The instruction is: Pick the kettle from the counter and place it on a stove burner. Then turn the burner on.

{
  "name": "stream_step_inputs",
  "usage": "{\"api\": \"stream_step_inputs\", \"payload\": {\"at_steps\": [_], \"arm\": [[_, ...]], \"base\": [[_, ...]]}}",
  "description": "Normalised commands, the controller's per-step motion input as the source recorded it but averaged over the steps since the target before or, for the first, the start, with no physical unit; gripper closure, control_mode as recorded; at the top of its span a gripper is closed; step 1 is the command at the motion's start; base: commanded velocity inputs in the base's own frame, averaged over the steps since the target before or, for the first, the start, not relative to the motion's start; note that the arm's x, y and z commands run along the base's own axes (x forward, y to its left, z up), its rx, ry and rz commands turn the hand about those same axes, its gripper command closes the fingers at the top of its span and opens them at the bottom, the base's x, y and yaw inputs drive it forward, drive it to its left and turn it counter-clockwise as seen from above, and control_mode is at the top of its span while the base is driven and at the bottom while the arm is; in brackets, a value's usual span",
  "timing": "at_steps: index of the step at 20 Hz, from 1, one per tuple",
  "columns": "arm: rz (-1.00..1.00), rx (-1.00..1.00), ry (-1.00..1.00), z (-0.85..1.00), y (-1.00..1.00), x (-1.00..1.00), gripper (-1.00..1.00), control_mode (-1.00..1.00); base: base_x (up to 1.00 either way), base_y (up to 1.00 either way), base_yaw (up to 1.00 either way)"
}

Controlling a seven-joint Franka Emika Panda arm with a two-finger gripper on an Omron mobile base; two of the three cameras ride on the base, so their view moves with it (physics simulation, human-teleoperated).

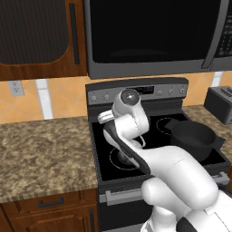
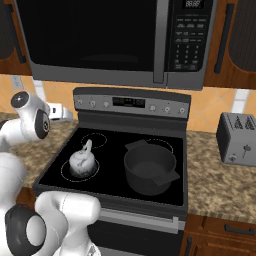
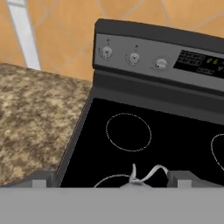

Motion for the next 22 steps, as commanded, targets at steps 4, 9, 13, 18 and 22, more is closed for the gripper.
{"api": "stream_step_inputs", "payload": {"at_steps": [4, 9, 13, 18, 22], "arm": [[0.00, -0.05, -0.06, 0.00, 0.06, 0.23, -1.00, -1.00], [0.01, 0.02, -0.06, 0.01, -0.01, 0.36, -1.00, -1.00], [0.00, 0.06, 0.00, 0.00, 0.00, 0.79, -1.00, -1.00], [0.00, 0.05, 0.00, 0.00, 0.00, 0.89, -1.00, -1.00], [0.00, 0.00, 0.00, 0.00, 0.00, 0.64, -1.00, -1.00]], "base": [[0.00, 0.00, 0.00], [0.00, 0.00, 0.00], [0.00, 0.00, 0.00], [0.00, 0.00, 0.00], [0.00, 0.00, 0.00]]}}
